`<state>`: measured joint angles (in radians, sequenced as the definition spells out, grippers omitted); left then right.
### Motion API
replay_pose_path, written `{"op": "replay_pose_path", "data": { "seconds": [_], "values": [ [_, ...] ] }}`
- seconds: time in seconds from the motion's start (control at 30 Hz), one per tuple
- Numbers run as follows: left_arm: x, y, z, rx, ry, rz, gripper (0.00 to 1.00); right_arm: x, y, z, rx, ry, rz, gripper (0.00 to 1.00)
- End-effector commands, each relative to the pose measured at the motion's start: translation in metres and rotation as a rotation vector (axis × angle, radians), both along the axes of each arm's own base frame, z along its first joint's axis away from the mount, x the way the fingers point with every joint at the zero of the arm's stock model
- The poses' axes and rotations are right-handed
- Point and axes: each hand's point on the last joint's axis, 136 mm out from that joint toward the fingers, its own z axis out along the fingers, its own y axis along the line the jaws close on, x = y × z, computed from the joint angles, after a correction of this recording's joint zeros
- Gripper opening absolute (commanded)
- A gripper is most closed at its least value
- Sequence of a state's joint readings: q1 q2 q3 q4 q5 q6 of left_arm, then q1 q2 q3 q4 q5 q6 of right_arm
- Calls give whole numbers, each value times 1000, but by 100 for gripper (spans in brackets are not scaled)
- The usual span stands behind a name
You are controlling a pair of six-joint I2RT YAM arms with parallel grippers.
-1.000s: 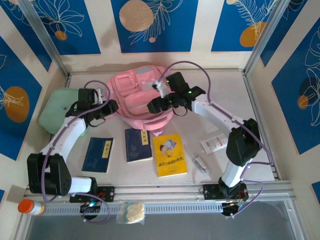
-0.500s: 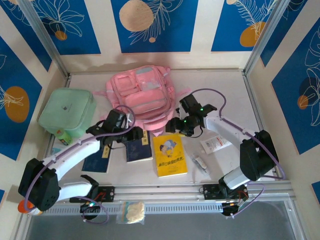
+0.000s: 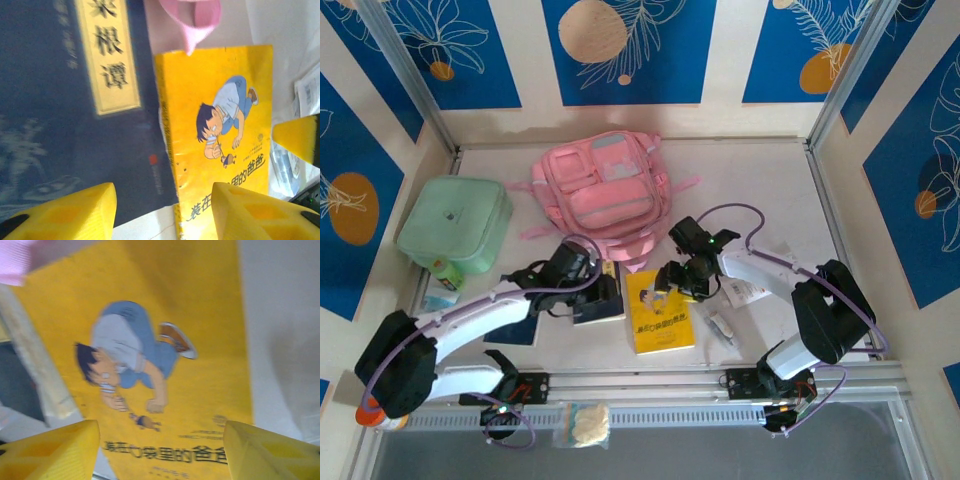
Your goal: Pack the student bag
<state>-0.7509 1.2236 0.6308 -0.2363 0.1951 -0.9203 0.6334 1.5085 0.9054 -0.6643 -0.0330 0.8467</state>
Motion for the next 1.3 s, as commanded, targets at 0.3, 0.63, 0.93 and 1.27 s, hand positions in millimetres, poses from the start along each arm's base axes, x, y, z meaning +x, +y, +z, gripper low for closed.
{"op": "replay_pose_path", "data": {
  "seconds": [0.3,0.63,0.93,1.27],
  "values": [
    [-16,-60,-41,-26,64,-48,41,-23,-20,-21,6,78,-22,69],
    [-26,-63,-58,69,91,-83,40,-31,-8,-25,72,98,26,70],
    [-25,-55,-67,143,89,-71,39,-28,-1,-6,102,46,63,73],
    [-25,-55,-67,157,85,-79,37,-47,-24,-15,-34,102,75,75]
  ]
}}
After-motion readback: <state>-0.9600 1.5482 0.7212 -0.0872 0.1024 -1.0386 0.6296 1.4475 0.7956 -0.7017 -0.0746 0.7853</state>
